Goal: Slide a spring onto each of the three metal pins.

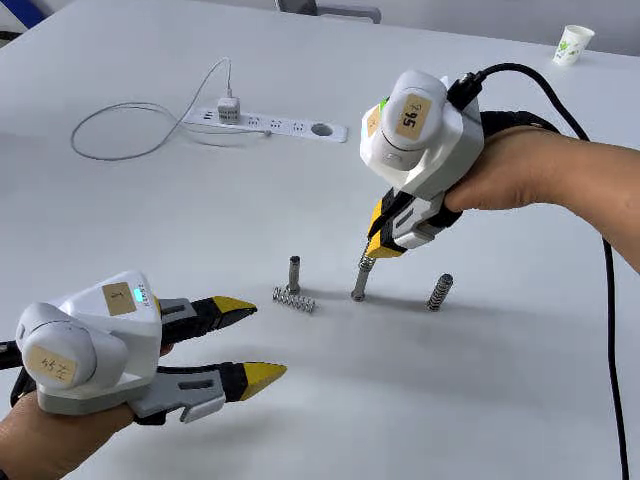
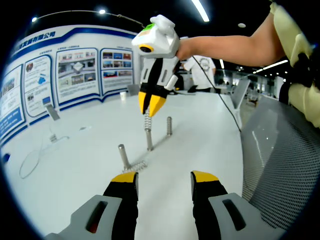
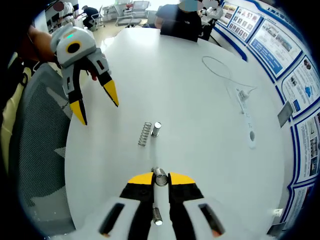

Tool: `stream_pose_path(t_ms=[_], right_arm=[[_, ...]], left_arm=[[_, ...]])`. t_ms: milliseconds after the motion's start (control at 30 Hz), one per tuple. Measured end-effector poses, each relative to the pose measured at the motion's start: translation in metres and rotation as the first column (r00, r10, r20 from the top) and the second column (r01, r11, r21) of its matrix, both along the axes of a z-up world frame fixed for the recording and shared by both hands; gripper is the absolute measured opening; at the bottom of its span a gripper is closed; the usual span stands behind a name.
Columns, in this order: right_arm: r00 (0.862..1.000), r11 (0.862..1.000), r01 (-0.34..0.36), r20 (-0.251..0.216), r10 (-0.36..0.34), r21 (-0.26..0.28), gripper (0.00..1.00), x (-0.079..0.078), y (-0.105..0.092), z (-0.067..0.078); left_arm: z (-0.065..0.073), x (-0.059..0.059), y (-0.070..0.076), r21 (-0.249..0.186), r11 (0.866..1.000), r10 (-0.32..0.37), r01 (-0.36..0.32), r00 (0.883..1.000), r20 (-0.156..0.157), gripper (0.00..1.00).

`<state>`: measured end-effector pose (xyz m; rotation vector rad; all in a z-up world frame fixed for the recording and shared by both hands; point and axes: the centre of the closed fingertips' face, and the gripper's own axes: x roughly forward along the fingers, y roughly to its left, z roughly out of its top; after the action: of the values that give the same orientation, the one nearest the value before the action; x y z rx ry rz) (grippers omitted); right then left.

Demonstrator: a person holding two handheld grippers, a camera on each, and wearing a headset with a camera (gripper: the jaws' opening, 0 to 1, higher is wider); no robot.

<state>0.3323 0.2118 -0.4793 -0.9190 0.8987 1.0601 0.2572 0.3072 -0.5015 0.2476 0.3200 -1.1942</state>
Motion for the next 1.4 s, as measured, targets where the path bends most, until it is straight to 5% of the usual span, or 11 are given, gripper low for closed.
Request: stream_pose_path(t_ms=[267, 933, 1400], right_arm=[[1.000, 0.999, -0.011, -0.016, 0.010, -0.053, 0.11, 0.000, 0.001, -0.017], [0.998, 0.995, 0.050, -0.037, -0.053, -0.085, 0.12, 0.004, 0.000, -0.053], [0.997, 0.996, 0.070, -0.030, -0.072, -0.061, 0.14, 0.009, 0.003, -0.056]], left_arm=[[0.000, 0.001, 0.000, -0.002, 1.000, 0.000, 0.000, 1.000, -0.002, 0.42], [-0.004, 0.001, 0.000, -0.001, 1.000, 0.000, 0.000, 1.000, -0.013, 0.42], [-0.004, 0.000, 0.000, -0.003, 1.000, 0.000, 0.000, 1.000, -0.014, 0.42]])
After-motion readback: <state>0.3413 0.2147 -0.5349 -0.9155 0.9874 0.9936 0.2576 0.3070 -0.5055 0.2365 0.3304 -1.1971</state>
